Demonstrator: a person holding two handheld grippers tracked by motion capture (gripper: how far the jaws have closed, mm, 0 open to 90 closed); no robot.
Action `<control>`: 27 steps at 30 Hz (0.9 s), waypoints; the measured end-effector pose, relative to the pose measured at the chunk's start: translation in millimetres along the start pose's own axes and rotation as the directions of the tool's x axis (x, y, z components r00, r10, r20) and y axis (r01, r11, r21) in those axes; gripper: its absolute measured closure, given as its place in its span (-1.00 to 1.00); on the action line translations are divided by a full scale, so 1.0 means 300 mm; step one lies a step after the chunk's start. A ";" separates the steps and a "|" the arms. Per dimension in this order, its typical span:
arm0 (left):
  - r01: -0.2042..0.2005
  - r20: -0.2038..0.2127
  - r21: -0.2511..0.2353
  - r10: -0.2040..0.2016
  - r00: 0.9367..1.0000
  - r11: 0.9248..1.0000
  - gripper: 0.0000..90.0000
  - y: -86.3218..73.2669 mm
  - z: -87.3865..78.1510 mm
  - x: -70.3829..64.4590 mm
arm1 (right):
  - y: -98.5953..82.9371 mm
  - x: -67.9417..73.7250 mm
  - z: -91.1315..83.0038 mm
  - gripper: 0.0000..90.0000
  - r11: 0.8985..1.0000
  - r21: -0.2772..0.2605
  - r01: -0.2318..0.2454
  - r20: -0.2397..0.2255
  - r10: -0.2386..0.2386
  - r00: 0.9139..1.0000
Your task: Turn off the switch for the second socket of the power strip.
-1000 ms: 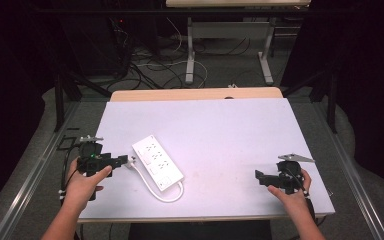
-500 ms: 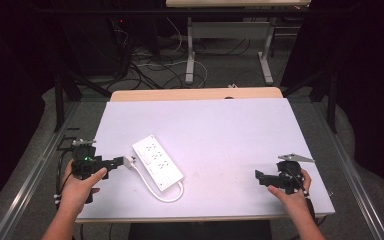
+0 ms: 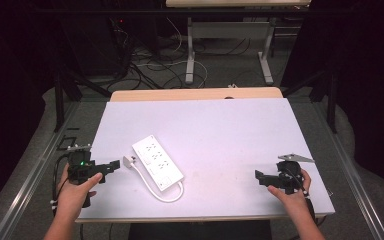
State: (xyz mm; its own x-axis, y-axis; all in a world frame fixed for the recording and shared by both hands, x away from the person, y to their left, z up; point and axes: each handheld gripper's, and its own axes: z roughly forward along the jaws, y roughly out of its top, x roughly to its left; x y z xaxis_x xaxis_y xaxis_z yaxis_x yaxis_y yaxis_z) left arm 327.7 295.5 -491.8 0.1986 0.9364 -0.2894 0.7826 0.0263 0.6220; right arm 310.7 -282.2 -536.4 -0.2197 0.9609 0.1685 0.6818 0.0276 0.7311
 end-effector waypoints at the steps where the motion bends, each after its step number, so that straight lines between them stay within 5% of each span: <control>1: 0.002 -0.001 -0.006 -0.002 1.000 1.000 -0.98 -0.006 0.002 0.001 | 0.000 0.000 0.000 -1.00 1.000 0.000 0.000 0.000 0.000 1.000; 15: -0.009 -0.030 -0.029 0.009 1.000 1.000 -0.98 -0.064 0.021 0.020 | 0.000 -0.002 0.000 -1.00 1.000 0.001 0.002 0.001 -0.002 1.000; 27: 0.005 0.000 -0.040 -0.005 1.000 0.999 -0.98 -0.104 0.033 0.039 | 0.000 -0.001 0.000 -1.00 1.000 0.000 0.001 0.001 -0.001 1.000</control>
State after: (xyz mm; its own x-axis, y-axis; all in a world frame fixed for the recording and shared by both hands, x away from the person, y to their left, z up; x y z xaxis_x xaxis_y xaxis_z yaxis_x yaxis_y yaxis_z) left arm 311.5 302.1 -521.7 0.1950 0.9362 -0.2923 0.7589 0.0447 0.6496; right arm 310.7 -282.5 -536.6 -0.2194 0.9612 0.1670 0.6816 0.0285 0.7312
